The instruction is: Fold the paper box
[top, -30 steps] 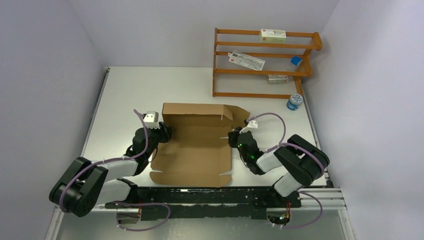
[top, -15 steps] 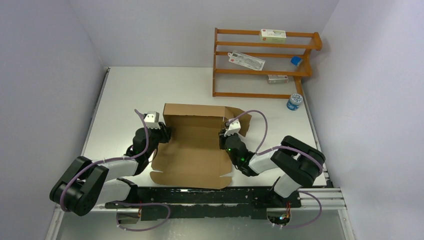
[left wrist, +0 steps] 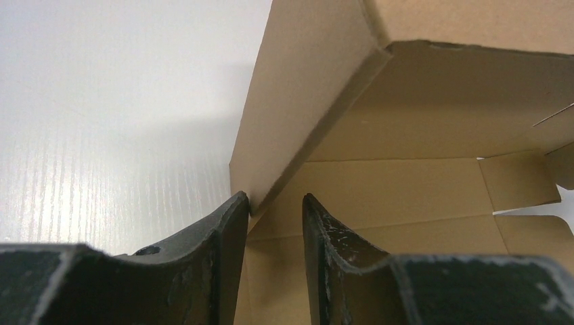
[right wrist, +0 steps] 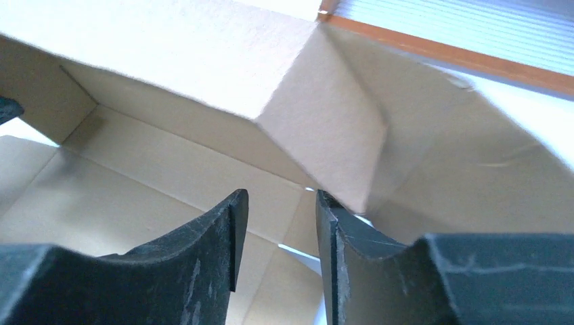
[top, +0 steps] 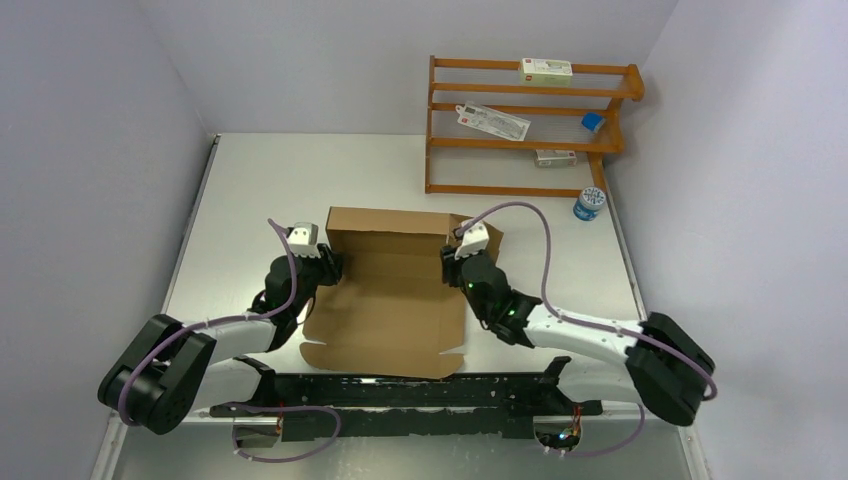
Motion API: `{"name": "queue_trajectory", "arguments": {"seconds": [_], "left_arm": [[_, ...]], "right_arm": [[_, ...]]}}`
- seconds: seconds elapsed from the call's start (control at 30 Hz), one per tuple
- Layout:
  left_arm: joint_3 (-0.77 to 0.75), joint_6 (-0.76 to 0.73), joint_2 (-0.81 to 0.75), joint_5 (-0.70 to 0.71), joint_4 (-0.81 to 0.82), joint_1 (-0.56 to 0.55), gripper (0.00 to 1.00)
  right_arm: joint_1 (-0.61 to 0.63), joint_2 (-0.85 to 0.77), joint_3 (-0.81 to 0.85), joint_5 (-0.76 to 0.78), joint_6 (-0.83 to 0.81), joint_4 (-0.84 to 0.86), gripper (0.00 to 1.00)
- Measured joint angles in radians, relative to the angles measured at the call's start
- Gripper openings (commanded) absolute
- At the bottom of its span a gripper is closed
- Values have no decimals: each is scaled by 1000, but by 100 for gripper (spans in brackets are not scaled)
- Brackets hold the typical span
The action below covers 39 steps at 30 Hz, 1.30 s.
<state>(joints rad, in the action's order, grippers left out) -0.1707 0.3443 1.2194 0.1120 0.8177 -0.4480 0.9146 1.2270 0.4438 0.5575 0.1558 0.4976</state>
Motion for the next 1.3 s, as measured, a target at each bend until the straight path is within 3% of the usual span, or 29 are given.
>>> {"name": "queue_trajectory", "arguments": {"seconds": [0.17, 0.37, 0.43, 0.63, 0.8, 0.9, 1.1, 1.3], "left_arm": [[0, 0, -1, 1, 0, 0, 41], [0, -1, -31, 8, -7, -1, 42], [0, -4, -47, 12, -15, -1, 43], [-1, -9, -62, 15, -40, -1, 47], [-2, -11, -99, 16, -77, -1, 55], [-5, -11, -164, 25, -119, -1, 60], [-23, 19, -322, 90, -251, -1, 64], [-25, 65, -524, 181, -398, -17, 67]], "right_arm": [[-41, -143, 72, 32, -18, -242, 54], [-163, -192, 150, 35, -39, -423, 58], [-200, -193, 158, 23, -40, -458, 64], [-227, -187, 174, -42, -60, -488, 69], [-233, -183, 230, -33, -66, -534, 74], [-238, -207, 238, -10, -63, -557, 80], [-272, -245, 233, 11, -64, -562, 82], [-353, -205, 227, -72, -65, -490, 82]]}}
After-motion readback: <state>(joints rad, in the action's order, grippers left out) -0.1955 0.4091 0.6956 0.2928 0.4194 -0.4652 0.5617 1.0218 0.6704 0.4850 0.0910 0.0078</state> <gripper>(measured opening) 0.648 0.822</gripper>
